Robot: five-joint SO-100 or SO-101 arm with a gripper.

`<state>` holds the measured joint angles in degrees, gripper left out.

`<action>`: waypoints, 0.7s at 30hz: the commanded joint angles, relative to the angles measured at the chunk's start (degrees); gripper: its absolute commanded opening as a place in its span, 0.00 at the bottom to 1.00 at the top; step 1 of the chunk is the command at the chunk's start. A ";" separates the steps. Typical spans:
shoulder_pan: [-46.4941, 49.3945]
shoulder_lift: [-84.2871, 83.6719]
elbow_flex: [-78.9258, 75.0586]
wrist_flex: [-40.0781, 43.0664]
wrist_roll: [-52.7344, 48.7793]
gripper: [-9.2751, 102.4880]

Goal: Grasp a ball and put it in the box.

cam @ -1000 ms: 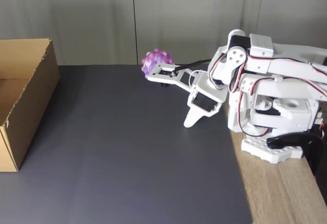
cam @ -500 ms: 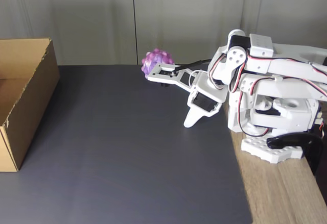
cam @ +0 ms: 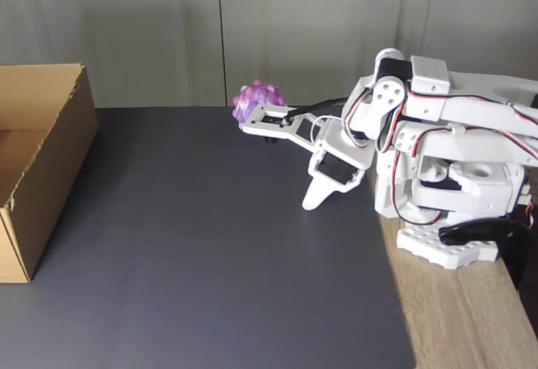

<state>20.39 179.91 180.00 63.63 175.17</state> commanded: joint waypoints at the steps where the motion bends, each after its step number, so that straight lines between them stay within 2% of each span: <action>1: -0.53 -0.62 0.35 1.14 0.26 0.12; 13: 1.93 -0.62 0.35 0.79 3.34 0.08; 21: 2.72 -0.70 -1.32 -3.87 8.70 0.08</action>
<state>22.68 179.82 180.00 61.52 182.99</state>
